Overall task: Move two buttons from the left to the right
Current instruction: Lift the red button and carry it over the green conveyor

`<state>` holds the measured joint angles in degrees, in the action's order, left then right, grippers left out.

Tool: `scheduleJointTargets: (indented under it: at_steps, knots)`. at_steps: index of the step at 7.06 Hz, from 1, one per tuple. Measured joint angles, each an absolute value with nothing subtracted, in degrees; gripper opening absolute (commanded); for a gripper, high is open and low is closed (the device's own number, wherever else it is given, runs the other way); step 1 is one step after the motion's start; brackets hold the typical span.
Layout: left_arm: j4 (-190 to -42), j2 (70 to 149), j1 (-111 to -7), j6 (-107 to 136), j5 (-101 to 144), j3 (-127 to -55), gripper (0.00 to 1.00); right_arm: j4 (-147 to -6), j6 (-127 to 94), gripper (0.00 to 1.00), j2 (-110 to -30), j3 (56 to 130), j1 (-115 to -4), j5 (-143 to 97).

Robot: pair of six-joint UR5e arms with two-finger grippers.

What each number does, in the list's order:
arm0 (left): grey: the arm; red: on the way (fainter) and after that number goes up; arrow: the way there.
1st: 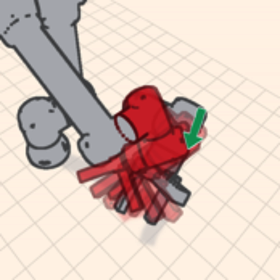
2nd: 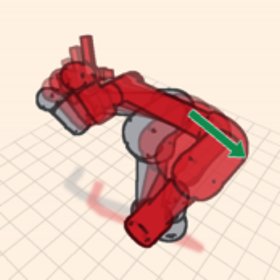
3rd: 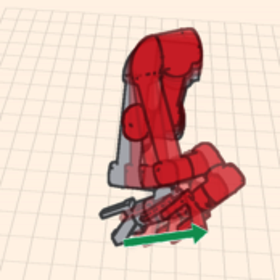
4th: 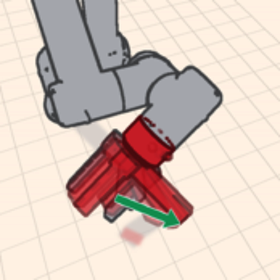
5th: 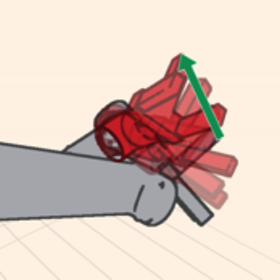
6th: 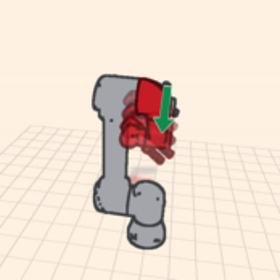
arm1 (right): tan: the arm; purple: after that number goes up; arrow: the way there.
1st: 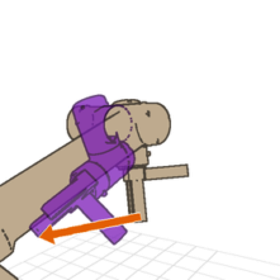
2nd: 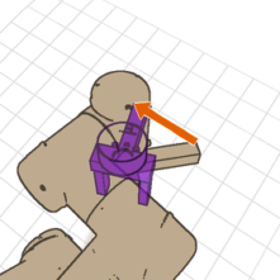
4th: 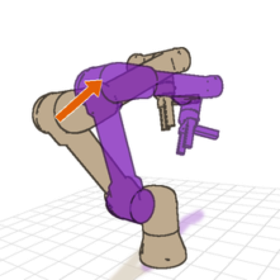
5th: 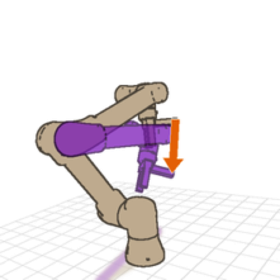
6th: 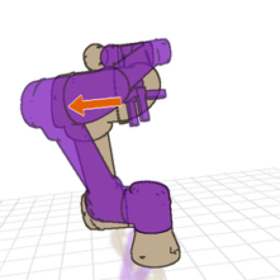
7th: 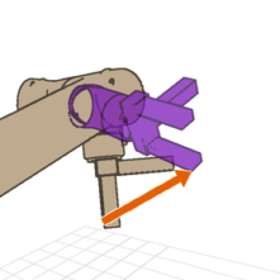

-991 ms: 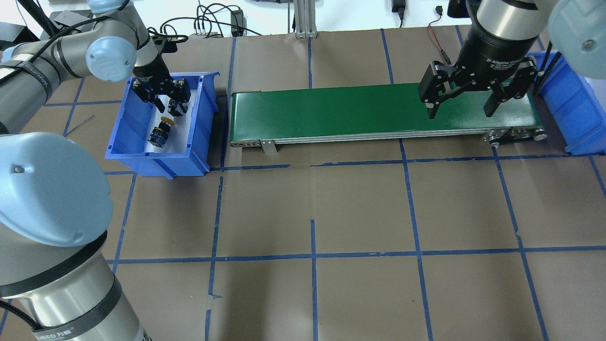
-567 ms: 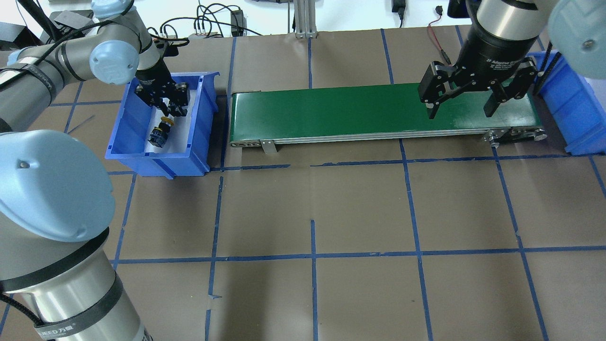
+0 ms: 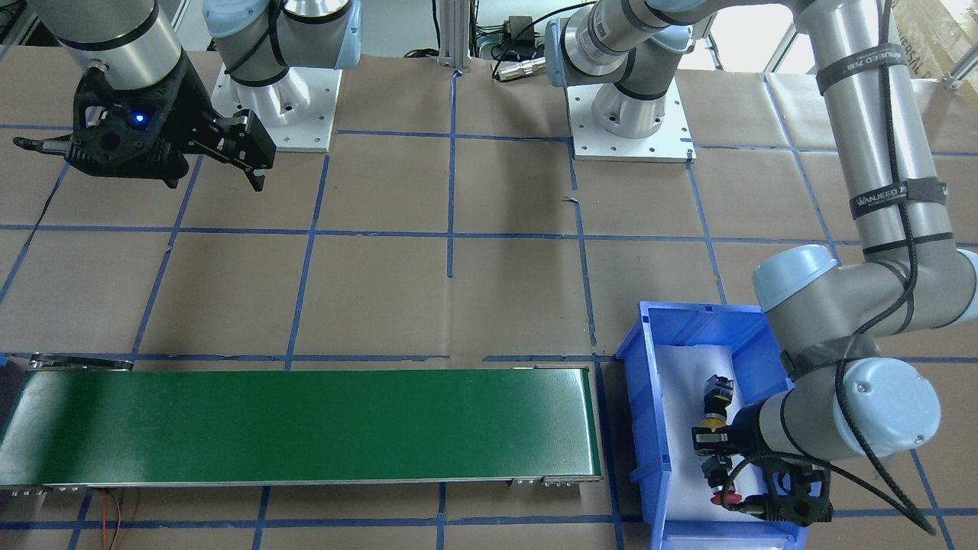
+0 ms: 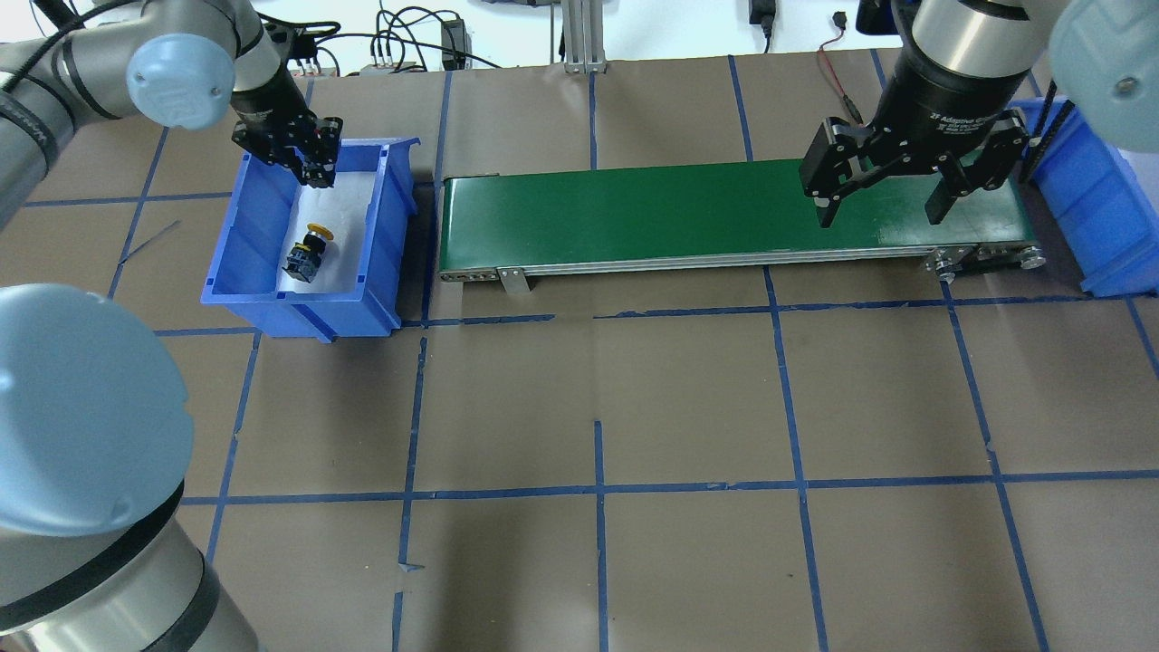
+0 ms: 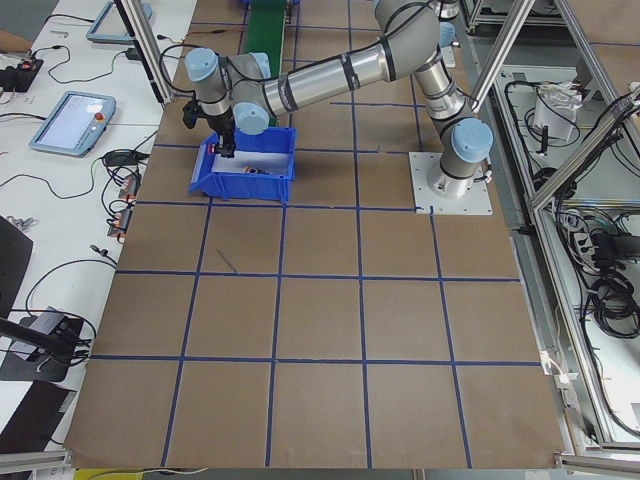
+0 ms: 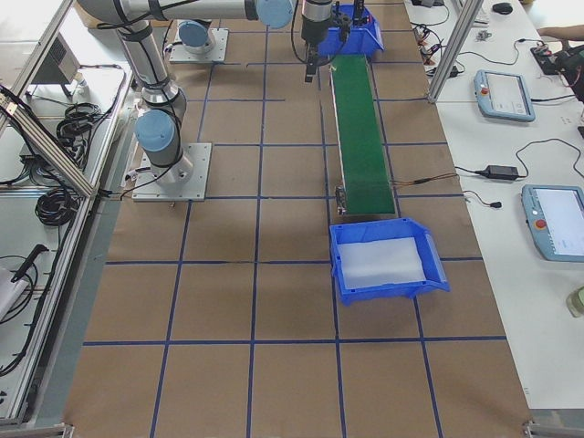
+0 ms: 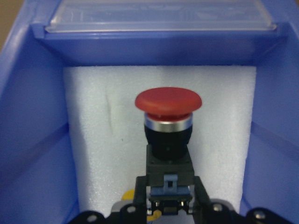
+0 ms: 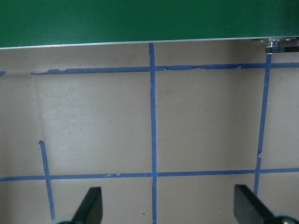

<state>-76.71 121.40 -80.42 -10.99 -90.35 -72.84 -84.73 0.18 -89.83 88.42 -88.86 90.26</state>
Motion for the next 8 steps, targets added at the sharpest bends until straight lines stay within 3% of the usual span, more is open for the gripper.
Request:
scheduleJointTargets:
  at_steps: [3, 8]
  knots:
    - [-82.97, 112.36, -82.91, -5.91, -89.92, -72.83, 0.33, -84.73, 0.17, 1.00, -89.83, 88.42, -88.86, 90.26]
    - [-81.68, 115.20, -95.88, 12.24, -86.86, -73.59, 0.33, -84.73, 0.17, 1.00, -89.82, 88.42, -88.86, 90.26]
